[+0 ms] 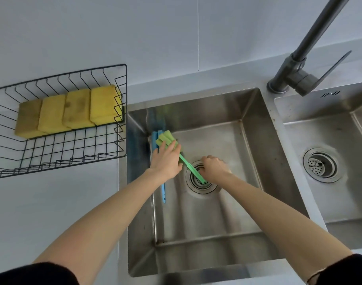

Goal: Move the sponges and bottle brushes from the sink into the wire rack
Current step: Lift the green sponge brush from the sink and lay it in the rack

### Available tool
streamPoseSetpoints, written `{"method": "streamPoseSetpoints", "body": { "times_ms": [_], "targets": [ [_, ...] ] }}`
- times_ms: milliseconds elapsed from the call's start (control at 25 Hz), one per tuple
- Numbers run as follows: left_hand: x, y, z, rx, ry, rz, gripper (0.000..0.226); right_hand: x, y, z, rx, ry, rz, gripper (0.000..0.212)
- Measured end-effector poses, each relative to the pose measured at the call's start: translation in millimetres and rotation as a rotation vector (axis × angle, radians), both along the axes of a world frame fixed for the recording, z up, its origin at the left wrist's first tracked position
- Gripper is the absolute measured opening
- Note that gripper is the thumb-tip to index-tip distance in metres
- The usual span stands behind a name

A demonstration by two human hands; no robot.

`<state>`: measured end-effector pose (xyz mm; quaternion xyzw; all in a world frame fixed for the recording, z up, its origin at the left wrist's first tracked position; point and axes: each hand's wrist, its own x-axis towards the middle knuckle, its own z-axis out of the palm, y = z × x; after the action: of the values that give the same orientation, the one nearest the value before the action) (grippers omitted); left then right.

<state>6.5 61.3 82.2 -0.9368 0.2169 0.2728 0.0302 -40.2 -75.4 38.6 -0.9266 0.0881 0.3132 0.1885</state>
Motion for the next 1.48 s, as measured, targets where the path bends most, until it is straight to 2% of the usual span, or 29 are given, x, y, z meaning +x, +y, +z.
{"method": "streamPoseSetpoints", "body": {
  "times_ms": [320, 760, 920, 1080, 1240, 1480],
  "targets": [
    [13.4, -3.5, -31.9, 0.112, -0.035, -0.086, 0.061, -1.4, 2.5, -43.2, 0.062, 0.119, -0.054, 0.032],
    [30.0, -6.7, -46.4, 0.105, -0.124, -0.125, 0.072, -1.3, 5.0, -66.2, 0.161, 0.08, -0.154, 0.026],
    [36.3, -4.5, -40.7, 0.097, -0.198, -0.143, 0.064, -2.6, 1.1, -67.0, 0.232, 0.054, -0.209, 0.025],
    [39.0, 1.0, -35.7, 0.174, -0.277, -0.202, 0.059, -3.5, 1.9, -69.5, 0.298, 0.008, -0.294, 0.024],
    [41.9, 5.4, -29.0, 0.231, -0.323, -0.211, 0.033, -0.2, 3.4, -68.2, 0.339, -0.056, -0.319, 0.023],
    [45.7, 3.4, -15.7, 0.175, -0.32, -0.202, 0.035, 0.3, -11.1, -52.1, 0.321, -0.152, -0.327, 0.025]
  ]
}}
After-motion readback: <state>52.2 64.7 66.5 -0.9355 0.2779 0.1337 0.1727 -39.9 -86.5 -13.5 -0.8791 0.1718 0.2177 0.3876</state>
